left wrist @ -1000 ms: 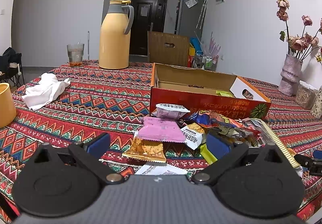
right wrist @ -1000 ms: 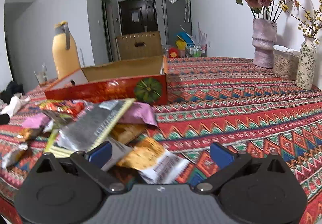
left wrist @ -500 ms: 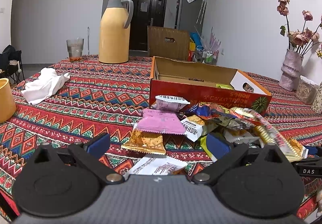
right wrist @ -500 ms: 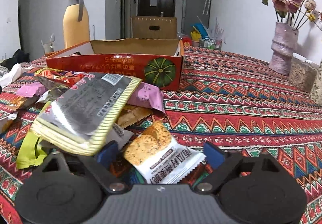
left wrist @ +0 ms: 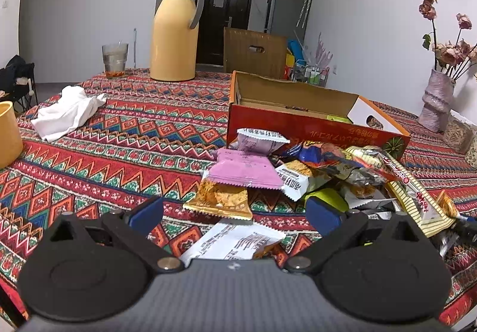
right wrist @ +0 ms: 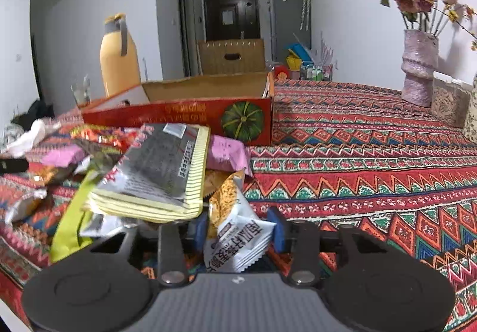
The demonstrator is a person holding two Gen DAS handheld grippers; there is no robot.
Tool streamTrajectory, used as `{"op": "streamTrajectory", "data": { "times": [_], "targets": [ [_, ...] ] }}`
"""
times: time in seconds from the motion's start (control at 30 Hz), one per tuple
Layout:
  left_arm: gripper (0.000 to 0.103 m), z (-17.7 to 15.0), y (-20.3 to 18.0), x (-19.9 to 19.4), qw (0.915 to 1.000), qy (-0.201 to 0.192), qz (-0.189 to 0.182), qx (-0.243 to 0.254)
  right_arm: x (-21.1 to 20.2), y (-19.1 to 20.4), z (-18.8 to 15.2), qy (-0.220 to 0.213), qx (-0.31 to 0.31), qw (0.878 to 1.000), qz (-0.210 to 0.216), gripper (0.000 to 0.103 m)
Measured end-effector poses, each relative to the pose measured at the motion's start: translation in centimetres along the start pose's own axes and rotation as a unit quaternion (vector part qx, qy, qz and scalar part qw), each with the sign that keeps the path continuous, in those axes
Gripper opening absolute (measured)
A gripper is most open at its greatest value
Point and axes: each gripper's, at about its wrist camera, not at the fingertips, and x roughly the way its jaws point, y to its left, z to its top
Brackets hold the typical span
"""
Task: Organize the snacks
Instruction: 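Grasp a white cracker packet with the right gripper while the left grasps another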
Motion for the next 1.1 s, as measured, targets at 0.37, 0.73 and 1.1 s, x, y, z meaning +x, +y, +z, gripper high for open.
{"op": "streamTrajectory", "data": {
  "times": [0.37, 0.73, 1.1],
  "targets": [
    [0.103, -0.9, -0.1, 1.1, 0.999, 0.035, 0.015, 0.023, -2.7, -1.5, 1.1, -0.07, 0.051, 0.996, -0.021, 0.019],
    [0.09, -1.4, -0.6, 3.4, 0.9961, 0.078, 0.018, 0.037, -2.5, -1.6, 0.9, -0.07, 0.057, 0.996, -0.022, 0.019],
    [0.047, -1.7, -0.5, 2.4, 0.9967, 0.069, -0.021, 0.038, -2.6, -1.2, 0.7, -0.068, 0.057, 0.996, -0.015, 0.019]
  ]
}}
